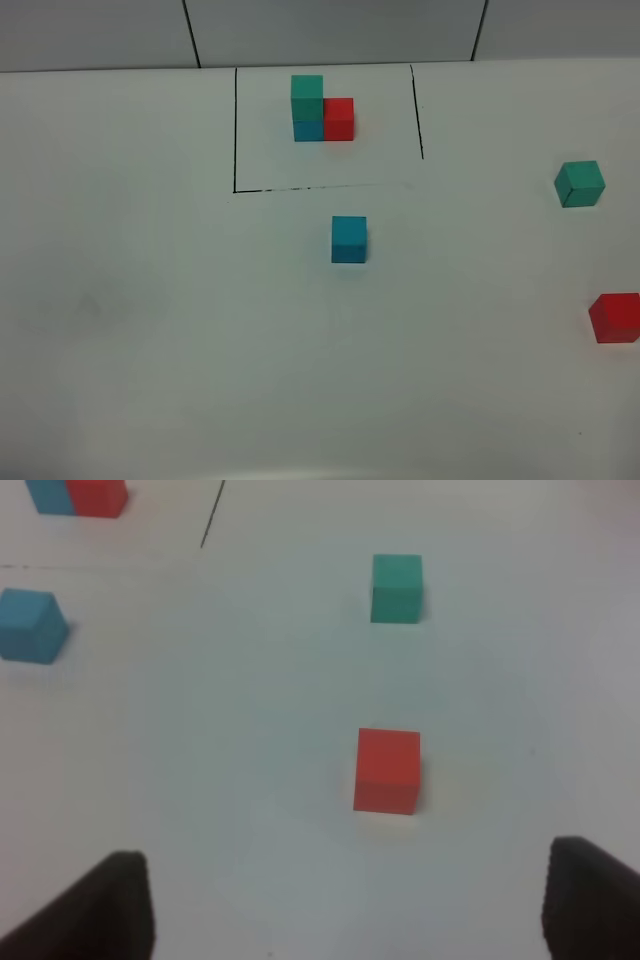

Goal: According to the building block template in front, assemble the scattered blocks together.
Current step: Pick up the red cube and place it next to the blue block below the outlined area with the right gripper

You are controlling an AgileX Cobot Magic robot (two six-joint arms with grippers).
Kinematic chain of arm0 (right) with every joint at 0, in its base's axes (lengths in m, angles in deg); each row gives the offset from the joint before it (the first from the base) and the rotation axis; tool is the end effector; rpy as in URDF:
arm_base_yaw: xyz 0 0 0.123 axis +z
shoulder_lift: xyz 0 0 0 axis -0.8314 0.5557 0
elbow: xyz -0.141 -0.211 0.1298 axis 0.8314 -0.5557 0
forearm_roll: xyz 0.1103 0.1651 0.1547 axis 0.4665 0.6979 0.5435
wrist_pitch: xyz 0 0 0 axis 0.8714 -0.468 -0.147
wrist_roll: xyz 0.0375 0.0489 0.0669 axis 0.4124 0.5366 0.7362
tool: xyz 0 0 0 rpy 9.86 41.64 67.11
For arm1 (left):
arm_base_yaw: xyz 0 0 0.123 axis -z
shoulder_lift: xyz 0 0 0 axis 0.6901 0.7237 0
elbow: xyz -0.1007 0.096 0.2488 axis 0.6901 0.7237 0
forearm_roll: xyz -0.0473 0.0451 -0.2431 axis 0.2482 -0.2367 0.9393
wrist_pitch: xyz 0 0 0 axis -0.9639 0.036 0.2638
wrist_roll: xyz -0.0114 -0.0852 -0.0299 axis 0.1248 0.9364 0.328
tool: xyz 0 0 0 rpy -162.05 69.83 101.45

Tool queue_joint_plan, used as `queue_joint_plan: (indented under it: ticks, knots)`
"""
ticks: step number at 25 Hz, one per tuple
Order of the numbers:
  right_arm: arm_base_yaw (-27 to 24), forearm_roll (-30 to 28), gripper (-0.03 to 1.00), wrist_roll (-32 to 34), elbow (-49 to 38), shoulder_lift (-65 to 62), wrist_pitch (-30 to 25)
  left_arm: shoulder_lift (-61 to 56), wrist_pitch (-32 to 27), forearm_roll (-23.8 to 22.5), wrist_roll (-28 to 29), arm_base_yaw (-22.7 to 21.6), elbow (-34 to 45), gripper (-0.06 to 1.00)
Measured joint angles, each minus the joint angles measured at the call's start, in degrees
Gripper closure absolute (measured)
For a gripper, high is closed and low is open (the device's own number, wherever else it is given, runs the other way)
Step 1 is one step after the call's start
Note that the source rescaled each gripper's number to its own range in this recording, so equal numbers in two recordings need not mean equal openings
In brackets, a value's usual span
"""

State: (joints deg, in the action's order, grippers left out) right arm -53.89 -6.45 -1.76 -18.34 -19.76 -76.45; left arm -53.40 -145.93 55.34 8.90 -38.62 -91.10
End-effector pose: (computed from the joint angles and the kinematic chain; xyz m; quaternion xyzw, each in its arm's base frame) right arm -0.0076 0.0048 0.2772 -0.0445 0.8526 0.0269 0.5200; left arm -0.0089 -0.0064 0.2768 0.0467 0.8561 -0.0627 0.5108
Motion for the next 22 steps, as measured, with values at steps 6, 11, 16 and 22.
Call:
queue_joint_plan:
  ticks: [6, 11, 16, 22]
  knots:
    - [0.0, 0.05, 0.33, 0.0, 0.0, 0.0, 0.0, 0.0, 0.0, 0.0, 0.0, 0.0, 0.0, 0.16]
    - [0.0, 0.05, 0.33, 0.0, 0.0, 0.0, 0.0, 0.0, 0.0, 0.0, -0.05, -2.0, 0.0, 0.16]
    - [0.0, 0.05, 0.33, 0.0, 0.0, 0.0, 0.0, 0.0, 0.0, 0.0, -0.05, -4.37, 0.0, 0.16]
    - [0.0, 0.05, 0.33, 0.0, 0.0, 0.0, 0.05, 0.0, 0.07, 0.0, -0.05, -4.37, 0.0, 0.16]
